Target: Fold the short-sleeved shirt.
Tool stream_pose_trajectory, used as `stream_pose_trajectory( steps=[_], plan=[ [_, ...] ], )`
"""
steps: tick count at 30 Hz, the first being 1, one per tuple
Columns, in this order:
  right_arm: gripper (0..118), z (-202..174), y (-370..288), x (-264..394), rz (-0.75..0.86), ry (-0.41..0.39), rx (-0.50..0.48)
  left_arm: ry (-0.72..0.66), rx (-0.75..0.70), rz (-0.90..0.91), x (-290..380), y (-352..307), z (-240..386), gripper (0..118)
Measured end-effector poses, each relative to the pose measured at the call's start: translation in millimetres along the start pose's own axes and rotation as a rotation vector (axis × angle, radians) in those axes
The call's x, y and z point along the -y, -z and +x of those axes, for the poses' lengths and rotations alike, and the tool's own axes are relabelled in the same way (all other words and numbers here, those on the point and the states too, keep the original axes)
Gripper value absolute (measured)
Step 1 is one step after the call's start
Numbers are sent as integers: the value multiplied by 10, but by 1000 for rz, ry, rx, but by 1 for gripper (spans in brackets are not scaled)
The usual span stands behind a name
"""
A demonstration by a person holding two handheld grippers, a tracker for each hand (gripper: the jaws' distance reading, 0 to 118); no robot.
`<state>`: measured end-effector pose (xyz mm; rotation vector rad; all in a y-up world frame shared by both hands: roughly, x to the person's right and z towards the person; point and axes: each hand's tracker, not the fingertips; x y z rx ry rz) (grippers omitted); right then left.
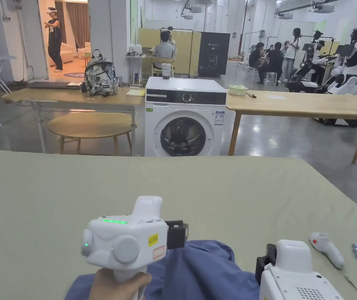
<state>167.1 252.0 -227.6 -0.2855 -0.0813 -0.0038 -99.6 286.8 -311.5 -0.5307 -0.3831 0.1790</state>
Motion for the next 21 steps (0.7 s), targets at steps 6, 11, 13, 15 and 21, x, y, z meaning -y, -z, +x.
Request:
stream_pose_trajectory(
  steps=[6, 11, 13, 15, 21],
  plan=[
    [0, -202, -11, -70, 34, -22, -38, -33, -102, 103, 86, -545, -325, 54],
    [0, -386, -19, -105, 71, -37, -65, 7, -289, 183, 317, -871, -539, 7],
    [0, -466, -14, -115, 76, -42, -77, 8, -326, 180, 421, -1014, -571, 0],
    [0, -530, -4, -123, 78, -45, -90, -12, -354, 178, 494, -1093, -662, 0],
    [0, -671, 49, -124, 73, -41, -118, -92, -403, 63, 643, -1144, -1120, 0]
  ],
)
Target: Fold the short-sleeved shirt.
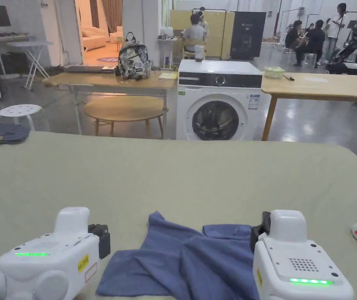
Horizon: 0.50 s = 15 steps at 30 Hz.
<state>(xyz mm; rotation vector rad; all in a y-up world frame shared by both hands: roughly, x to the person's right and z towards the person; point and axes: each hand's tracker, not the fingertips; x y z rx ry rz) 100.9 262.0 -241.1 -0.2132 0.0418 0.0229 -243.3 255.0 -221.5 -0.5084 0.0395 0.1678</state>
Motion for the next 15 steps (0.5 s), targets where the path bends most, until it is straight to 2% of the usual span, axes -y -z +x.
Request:
stream_pose_trajectory(
  steps=[4, 9, 11, 15],
  plan=[
    [0, -29, 45, 24, -15, 2, -13, -51, 12, -114, -28, 213, -219, 0],
    [0, 4, 56, 104, -32, -35, -14, -103, 97, -392, -56, 744, -439, 0],
    [0, 40, 58, 133, -36, -36, -7, -73, 73, -455, -25, 899, -413, 2],
    [0, 134, 83, 198, -62, -8, -2, -50, 69, -590, 130, 1214, -351, 71]
  ],
)
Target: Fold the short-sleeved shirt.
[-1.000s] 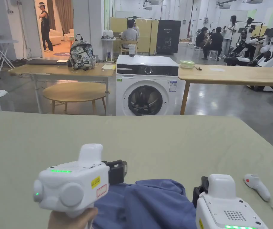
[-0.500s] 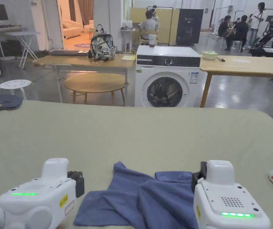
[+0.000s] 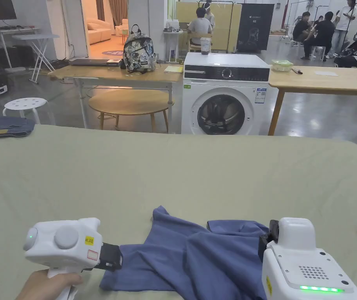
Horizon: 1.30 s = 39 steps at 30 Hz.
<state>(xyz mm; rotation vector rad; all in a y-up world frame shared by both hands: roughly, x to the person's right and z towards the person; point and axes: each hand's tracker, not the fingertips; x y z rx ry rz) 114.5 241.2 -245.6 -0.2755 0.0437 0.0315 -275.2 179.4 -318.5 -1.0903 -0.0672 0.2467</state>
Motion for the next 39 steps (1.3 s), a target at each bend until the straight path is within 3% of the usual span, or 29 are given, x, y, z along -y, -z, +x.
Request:
stream_pose_trajectory(
  steps=[6, 9, 13, 20, 24, 26, 28, 30, 37, 38, 39],
  plan=[
    [0, 110, 3, 86, -23, 4, 21, -20, -87, -71, 50, 428, -2, 64],
    [0, 185, -9, 125, -29, 21, 30, 88, -207, -7, 287, 362, 220, 37],
    [0, 259, -13, 182, -36, 33, 43, 110, -178, 23, 427, 285, 352, 1],
    [0, 477, 76, 170, -68, 48, 57, 83, -102, 93, 457, 59, 315, 0],
    [0, 773, 386, 88, -219, 95, -10, 63, -68, 161, 499, -129, 240, 0],
    [19, 864, 585, 79, -312, 66, -3, 56, -66, 182, 538, -202, 210, 0],
    [60, 952, 823, 133, -403, 29, -16, 46, -54, 189, 523, -162, 117, 0],
    [88, 1057, 1134, 265, -510, 19, -7, 44, -54, 201, 539, -183, 88, 0],
    [88, 1190, 1709, 652, -728, 88, -61, 33, -53, 198, 604, -106, 57, 0],
    [82, 1127, 1664, 676, -739, 107, -70, 32, -54, 194, 609, -89, 42, 0],
    [54, 1105, 1652, 715, -746, 126, -91, 31, -54, 191, 614, -76, 27, 0]
  ],
)
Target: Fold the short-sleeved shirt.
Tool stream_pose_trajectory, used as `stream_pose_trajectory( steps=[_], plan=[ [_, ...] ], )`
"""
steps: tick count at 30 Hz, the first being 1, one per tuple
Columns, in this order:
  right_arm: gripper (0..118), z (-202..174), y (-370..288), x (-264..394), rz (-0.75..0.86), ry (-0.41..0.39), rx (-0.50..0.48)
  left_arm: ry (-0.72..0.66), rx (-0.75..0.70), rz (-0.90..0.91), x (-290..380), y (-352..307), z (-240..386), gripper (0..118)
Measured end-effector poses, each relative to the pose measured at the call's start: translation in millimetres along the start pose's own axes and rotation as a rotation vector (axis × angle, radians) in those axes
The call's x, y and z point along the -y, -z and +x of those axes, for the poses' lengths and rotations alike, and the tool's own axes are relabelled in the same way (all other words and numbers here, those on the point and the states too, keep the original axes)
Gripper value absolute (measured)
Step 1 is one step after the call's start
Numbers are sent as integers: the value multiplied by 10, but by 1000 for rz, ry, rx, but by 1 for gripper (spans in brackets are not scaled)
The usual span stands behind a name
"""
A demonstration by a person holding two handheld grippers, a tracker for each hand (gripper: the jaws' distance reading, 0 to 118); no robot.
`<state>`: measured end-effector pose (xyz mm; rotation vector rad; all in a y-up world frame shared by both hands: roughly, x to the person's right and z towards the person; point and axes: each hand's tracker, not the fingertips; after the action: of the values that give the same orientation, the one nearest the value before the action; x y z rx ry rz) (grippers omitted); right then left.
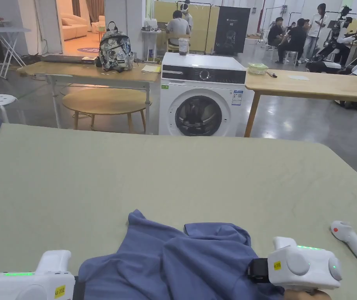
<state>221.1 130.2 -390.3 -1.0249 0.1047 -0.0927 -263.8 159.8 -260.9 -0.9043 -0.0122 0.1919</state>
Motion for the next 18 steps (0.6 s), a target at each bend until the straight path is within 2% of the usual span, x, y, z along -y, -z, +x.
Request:
stream_pose_trajectory(
  steps=[1, 2, 6, 10, 15, 18],
  plan=[
    [20, -8, 6, 21, 9, -10, 6, 1, 0, -1, 16, 1, 9, 0],
    [5, -37, 14, 57, 13, -26, 11, 1, 0, -2, 24, -1, 10, 0],
    [4, -153, -175, 144, 83, -40, 5, 4, -6, 14, -2, -25, -47, 0],
    [4, -285, -556, 103, 252, -135, 66, 1, -15, 84, -123, -178, -75, 0],
    [4, -362, -1035, -208, 431, -132, 82, 14, -30, 180, -453, -612, -73, 0],
    [4, -443, -1348, -348, 527, -159, 105, 24, -52, 239, -679, -932, -84, 0]
  ],
)
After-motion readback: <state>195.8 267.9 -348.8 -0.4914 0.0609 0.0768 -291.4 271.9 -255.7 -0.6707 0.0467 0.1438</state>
